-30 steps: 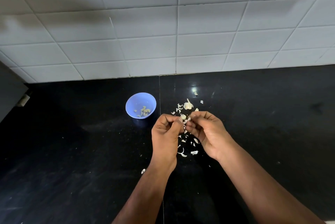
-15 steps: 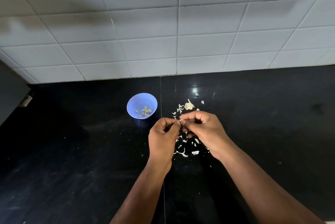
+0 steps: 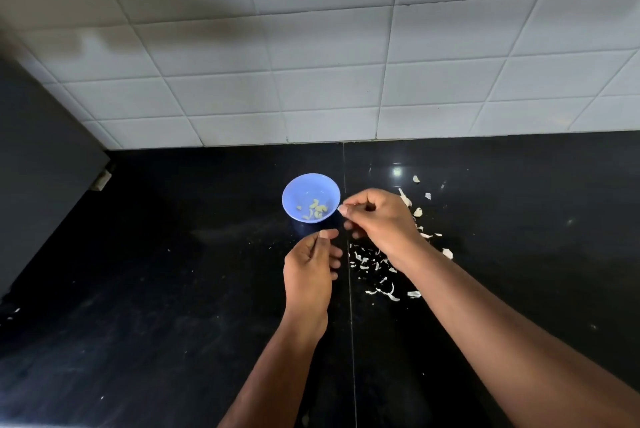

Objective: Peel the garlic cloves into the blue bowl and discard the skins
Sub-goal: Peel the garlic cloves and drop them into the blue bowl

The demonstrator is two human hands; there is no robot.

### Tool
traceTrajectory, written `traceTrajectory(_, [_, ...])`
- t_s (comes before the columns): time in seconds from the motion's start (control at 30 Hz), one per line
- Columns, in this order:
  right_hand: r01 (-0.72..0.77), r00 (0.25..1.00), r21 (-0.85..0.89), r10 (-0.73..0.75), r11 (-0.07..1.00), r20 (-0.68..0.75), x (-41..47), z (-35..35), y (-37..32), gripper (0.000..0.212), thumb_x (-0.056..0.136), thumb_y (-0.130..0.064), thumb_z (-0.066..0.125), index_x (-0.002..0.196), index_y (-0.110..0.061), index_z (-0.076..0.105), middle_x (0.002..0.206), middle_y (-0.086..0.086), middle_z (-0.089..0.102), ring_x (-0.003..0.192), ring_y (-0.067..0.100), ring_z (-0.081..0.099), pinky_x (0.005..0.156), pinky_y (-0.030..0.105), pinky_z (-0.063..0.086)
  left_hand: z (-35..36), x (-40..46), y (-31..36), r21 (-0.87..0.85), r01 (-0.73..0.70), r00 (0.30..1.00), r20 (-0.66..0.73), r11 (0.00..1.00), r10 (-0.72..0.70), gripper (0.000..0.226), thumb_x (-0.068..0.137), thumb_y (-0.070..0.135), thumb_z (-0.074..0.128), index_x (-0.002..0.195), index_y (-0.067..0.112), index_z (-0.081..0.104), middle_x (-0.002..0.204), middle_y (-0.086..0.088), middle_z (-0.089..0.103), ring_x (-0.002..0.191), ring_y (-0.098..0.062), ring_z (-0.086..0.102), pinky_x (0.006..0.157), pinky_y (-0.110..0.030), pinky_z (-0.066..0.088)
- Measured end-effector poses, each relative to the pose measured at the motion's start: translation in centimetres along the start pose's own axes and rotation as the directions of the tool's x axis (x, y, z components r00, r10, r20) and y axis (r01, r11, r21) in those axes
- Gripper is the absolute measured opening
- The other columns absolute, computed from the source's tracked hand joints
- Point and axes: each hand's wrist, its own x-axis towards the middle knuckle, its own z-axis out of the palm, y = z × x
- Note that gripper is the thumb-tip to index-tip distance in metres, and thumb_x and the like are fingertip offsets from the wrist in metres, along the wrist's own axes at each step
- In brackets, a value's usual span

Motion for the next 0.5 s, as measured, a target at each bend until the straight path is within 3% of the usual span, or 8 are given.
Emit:
traceTrajectory(0.13, [0.047, 0.999, -0.140, -0.049, 0.989, -0.010, 3.3, 2.7, -0.3, 0.010, 0.093, -0.005, 0.073, 0.093, -0.015, 0.073, 0.071, -0.002, 0.071, 0.059, 0.010, 0.065, 0.055, 0.024, 0.054, -1.2, 0.9, -0.3, 0.050, 0.009, 1.000, 0.002, 0.999, -0.009, 0.023, 0.107, 0.020, 0.058, 0.104, 0.026, 0.079, 0.079, 0.006, 0.071, 0.073, -0.008, 0.061, 0.063, -0.023, 0.051])
traceTrajectory(0.33, [0.015, 0.998, -0.232, 0.000, 0.973, 0.062, 5.0, 4.3, 0.5, 0.024, 0.101, -0.003, 0.058, 0.105, -0.023, 0.072, 0.109, -0.001, 0.073, 0.063, 0.009, 0.072, 0.050, 0.018, 0.050, -1.7, 1.7, -0.4, 0.090, 0.014, 0.998, 0.068, 0.996, -0.020, 0.016, 0.106, 0.025, 0.061, 0.105, 0.027, 0.077, 0.081, 0.008, 0.071, 0.072, -0.006, 0.061, 0.065, -0.026, 0.049])
traceTrajectory(0.5, [0.042, 0.998, -0.254, -0.054, 0.966, -0.038, 4.8, 1.6, 1.0, 0.022, 0.103, -0.010, 0.055, 0.105, -0.018, 0.075, 0.092, -0.004, 0.076, 0.061, 0.009, 0.070, 0.050, 0.021, 0.049, -0.7, 2.5, -0.9, 0.162, -0.010, 0.992, 0.126, 0.987, -0.011, 0.016, 0.106, 0.030, 0.062, 0.100, 0.026, 0.077, 0.076, 0.006, 0.071, 0.075, -0.009, 0.063, 0.069, -0.026, 0.049])
